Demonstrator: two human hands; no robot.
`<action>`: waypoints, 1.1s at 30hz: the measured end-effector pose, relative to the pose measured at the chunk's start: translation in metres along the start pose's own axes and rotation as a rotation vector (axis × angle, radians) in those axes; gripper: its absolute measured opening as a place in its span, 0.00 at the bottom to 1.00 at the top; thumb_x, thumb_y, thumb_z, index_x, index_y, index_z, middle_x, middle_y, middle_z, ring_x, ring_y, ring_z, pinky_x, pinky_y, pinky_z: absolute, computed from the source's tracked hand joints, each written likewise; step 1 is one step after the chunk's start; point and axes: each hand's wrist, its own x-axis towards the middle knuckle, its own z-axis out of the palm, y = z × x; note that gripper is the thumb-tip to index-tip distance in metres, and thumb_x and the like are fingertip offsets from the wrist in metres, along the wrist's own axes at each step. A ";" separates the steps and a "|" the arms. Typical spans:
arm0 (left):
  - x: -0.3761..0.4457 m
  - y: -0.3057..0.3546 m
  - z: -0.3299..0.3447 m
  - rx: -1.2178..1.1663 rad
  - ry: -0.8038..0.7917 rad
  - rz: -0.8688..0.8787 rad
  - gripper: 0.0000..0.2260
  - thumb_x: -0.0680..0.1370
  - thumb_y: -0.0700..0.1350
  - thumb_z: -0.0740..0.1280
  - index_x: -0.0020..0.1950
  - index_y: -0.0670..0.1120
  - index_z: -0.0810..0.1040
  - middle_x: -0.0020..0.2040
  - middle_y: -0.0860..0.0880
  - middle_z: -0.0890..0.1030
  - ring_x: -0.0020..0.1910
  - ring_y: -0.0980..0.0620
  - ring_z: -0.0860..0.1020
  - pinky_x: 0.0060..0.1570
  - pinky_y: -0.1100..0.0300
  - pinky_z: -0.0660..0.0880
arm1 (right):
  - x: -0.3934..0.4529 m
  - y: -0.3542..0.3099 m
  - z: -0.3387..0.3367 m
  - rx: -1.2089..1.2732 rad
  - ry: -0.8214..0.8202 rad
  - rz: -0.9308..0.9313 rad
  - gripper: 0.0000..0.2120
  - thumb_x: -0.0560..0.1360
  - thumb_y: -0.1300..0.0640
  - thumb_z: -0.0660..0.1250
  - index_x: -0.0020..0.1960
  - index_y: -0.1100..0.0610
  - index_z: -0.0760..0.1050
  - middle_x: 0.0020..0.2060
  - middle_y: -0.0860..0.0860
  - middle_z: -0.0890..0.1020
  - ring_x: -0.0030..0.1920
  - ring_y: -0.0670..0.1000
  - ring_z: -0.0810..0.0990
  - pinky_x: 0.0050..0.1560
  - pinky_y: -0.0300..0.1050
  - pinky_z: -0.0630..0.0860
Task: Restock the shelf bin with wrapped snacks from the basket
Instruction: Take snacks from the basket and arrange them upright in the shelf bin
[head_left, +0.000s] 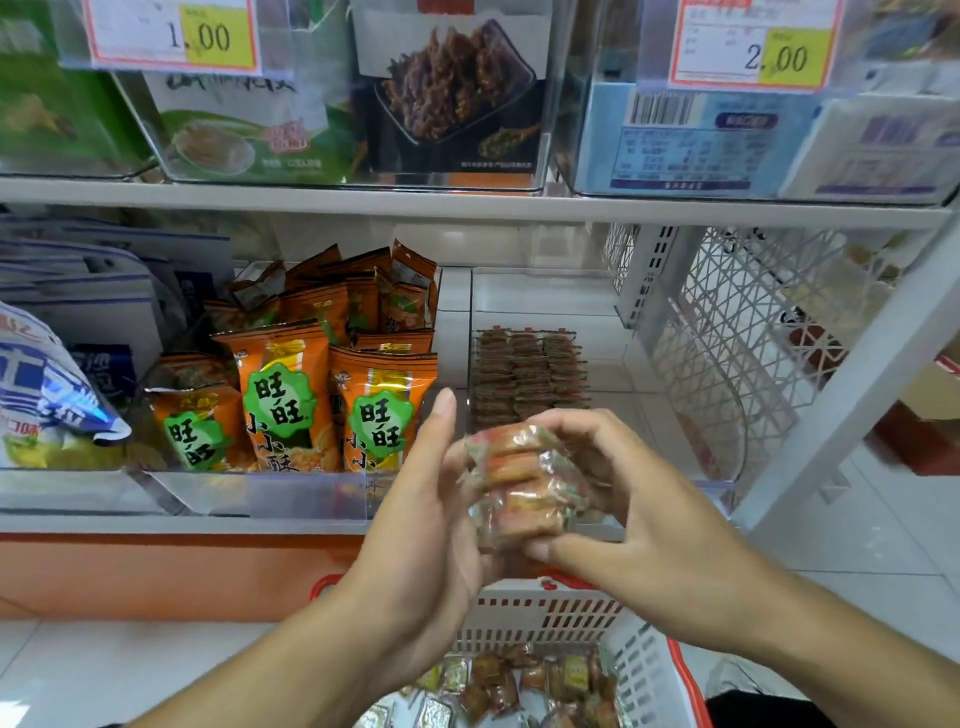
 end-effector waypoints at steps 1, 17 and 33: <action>0.000 0.001 -0.001 -0.008 -0.025 -0.055 0.36 0.77 0.72 0.57 0.61 0.43 0.83 0.60 0.36 0.83 0.56 0.42 0.83 0.54 0.47 0.79 | -0.001 -0.001 0.000 -0.174 -0.004 -0.068 0.30 0.70 0.58 0.76 0.66 0.38 0.69 0.61 0.43 0.76 0.62 0.47 0.78 0.60 0.44 0.76; 0.027 -0.006 0.015 -0.102 0.020 -0.252 0.42 0.75 0.73 0.60 0.66 0.37 0.80 0.59 0.35 0.83 0.55 0.39 0.82 0.59 0.46 0.77 | 0.010 -0.006 -0.016 -0.548 -0.172 -0.053 0.36 0.75 0.40 0.66 0.78 0.44 0.55 0.66 0.37 0.65 0.67 0.38 0.67 0.68 0.38 0.67; 0.063 -0.037 -0.002 1.831 -0.129 0.434 0.41 0.79 0.63 0.62 0.84 0.52 0.43 0.84 0.52 0.44 0.82 0.53 0.39 0.74 0.59 0.32 | 0.176 0.158 -0.101 -0.981 -0.032 0.507 0.18 0.80 0.58 0.63 0.65 0.67 0.70 0.63 0.62 0.71 0.66 0.63 0.70 0.56 0.46 0.71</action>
